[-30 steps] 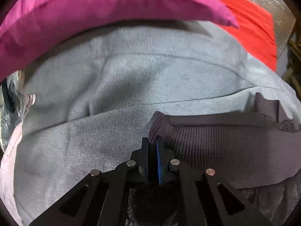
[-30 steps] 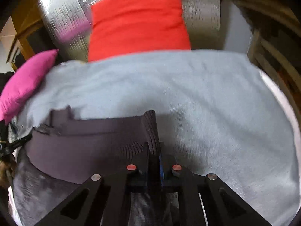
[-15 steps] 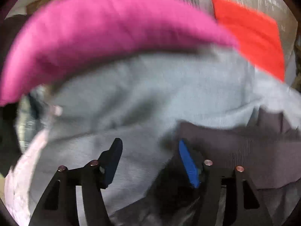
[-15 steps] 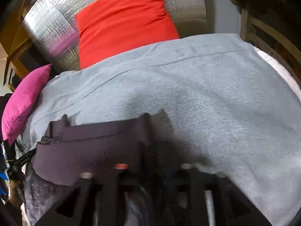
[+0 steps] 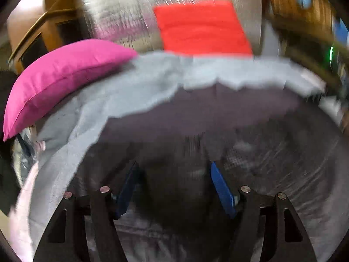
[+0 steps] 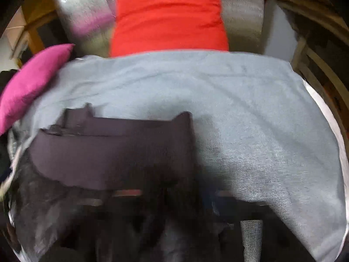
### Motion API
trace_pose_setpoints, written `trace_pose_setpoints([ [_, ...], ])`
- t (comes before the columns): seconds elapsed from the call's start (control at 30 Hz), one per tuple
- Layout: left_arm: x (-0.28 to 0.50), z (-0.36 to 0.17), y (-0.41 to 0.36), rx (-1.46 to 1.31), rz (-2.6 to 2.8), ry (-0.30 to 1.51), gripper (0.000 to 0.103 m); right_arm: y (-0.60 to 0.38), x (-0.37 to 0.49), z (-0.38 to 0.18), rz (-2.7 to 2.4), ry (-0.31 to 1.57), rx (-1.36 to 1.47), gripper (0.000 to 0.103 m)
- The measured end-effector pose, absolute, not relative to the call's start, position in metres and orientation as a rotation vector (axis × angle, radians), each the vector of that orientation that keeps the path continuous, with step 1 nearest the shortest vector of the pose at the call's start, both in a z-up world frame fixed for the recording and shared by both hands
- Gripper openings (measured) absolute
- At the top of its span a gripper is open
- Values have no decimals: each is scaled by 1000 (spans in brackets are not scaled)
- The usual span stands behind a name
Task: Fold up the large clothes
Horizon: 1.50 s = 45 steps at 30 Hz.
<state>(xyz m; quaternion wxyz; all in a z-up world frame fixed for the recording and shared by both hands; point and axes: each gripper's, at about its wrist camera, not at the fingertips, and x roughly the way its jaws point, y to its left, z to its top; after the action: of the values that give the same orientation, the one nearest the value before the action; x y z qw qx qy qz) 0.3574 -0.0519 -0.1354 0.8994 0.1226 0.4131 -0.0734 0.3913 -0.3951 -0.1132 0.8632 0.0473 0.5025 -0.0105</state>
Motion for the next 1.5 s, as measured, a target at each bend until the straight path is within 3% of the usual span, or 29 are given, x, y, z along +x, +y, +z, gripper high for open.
trace_pose_setpoints([
  [0.13,377,-159,-39,136,-120,916,82,-409,393,-128,-78,1061,124,18],
  [0.2,379,-159,-38,141,-110,920,83,-413,389,-124,-82,1052,146,22],
  [0.27,369,-151,-40,141,-102,905,83,-416,383,-116,-101,1046,169,50],
  [0.3,362,-144,-38,135,-95,896,83,-417,374,-106,-111,1020,171,77],
  [0.33,352,-133,-35,119,-77,875,83,-417,365,-94,-106,991,164,79],
  [0.57,278,-80,-32,73,-83,678,83,-352,255,-29,80,807,161,79],
  [0.83,263,-126,-64,161,-45,786,83,-252,222,-92,120,860,-90,79],
  [1.03,274,-155,-48,136,-20,818,97,-292,233,-122,-9,896,-41,78],
  [1.17,269,-140,-36,84,-43,845,95,-296,234,-115,-9,907,-19,78],
  [1.37,214,-100,32,24,80,667,95,-313,175,-69,-24,765,38,79],
  [1.5,211,-116,70,-23,171,720,95,-309,142,-74,-31,740,29,79],
])
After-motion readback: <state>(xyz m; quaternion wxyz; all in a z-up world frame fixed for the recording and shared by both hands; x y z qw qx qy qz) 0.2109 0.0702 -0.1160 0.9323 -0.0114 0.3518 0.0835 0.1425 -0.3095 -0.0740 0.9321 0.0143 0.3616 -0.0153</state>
